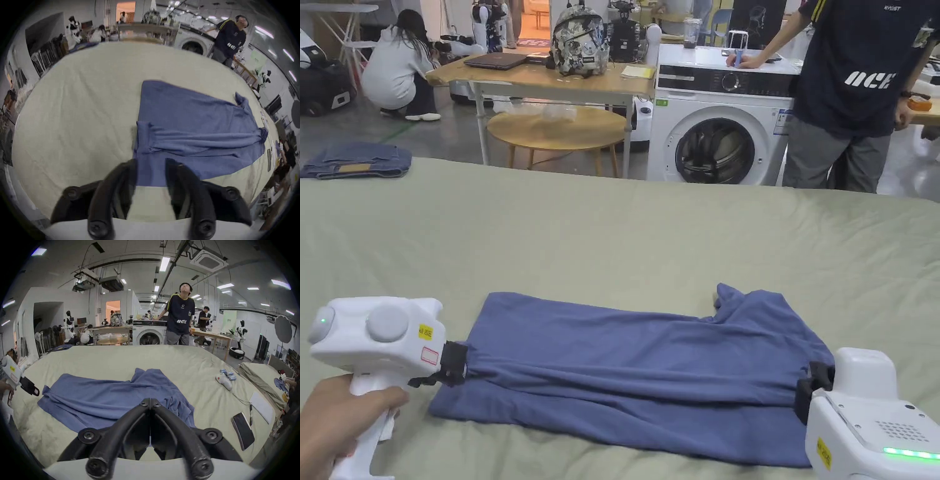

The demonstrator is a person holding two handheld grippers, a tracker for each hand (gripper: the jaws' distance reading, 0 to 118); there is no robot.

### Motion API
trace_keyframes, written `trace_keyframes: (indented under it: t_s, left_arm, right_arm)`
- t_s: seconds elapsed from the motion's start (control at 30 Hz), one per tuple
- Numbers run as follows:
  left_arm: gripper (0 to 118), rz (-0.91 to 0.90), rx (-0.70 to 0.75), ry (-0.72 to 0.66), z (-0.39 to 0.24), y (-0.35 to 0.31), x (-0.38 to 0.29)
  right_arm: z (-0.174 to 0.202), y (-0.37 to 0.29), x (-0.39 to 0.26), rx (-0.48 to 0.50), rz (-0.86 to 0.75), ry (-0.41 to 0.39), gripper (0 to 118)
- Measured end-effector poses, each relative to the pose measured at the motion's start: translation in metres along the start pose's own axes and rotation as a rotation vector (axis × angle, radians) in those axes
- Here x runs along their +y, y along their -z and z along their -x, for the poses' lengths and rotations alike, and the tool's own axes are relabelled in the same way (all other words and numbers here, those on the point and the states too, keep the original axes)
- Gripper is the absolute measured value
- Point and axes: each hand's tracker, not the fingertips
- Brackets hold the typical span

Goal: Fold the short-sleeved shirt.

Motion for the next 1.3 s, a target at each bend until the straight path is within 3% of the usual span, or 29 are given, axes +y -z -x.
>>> trace_keyframes:
  t_s: [0.2,0.23,0.3,0.53,0.7,0.73,0.77,0.87,0.9,1.1,1.23,1.3]
  left_arm:
    - [42,0.203,0.090,0.013,-0.014,0.030,-0.013]
    - [34,0.236,0.106,0.011,-0.016,0.035,-0.017]
    - [1,0.170,0.117,0.037,-0.021,0.029,-0.024]
    - [0,0.123,0.090,0.118,-0.030,0.021,-0.039]
    - [0,0.034,0.057,0.102,-0.014,-0.001,-0.047]
    - [0,0.032,0.051,0.090,-0.011,-0.006,-0.049]
    - [0,0.022,0.041,0.085,-0.009,-0.010,-0.051]
    - [0,-0.002,0.031,0.083,-0.006,-0.021,-0.054]
    - [0,-0.011,0.026,0.086,-0.006,-0.023,-0.055]
    - [0,-0.034,0.025,0.089,-0.009,-0.028,-0.057]
    - [0,-0.035,0.034,0.100,-0.011,-0.026,-0.060]
    - [0,-0.035,0.031,0.092,-0.011,-0.025,-0.061]
  right_arm:
    - [-0.006,0.001,-0.004,-0.010,0.024,-0.007,0]
    - [-0.006,0.001,-0.005,-0.012,0.028,-0.007,0]
    - [-0.009,0.001,-0.007,-0.015,0.034,-0.006,0]
    - [-0.027,0.007,-0.008,-0.014,0.088,0.051,0]
    - [-0.060,0.022,0.002,-0.021,0.174,0.077,0]
    - [-0.068,0.028,0.004,-0.015,0.201,0.074,4]
    - [-0.077,0.034,0.007,-0.001,0.228,0.078,16]
    - [-0.095,0.057,0.010,-0.012,0.312,0.034,59]
    - [-0.100,0.067,0.009,-0.007,0.354,0.013,62]
    - [-0.109,0.113,-0.013,0.041,0.565,-0.022,58]
    - [-0.106,0.132,-0.040,0.030,0.723,-0.013,8]
    - [-0.106,0.130,-0.046,0.051,0.683,0.006,4]
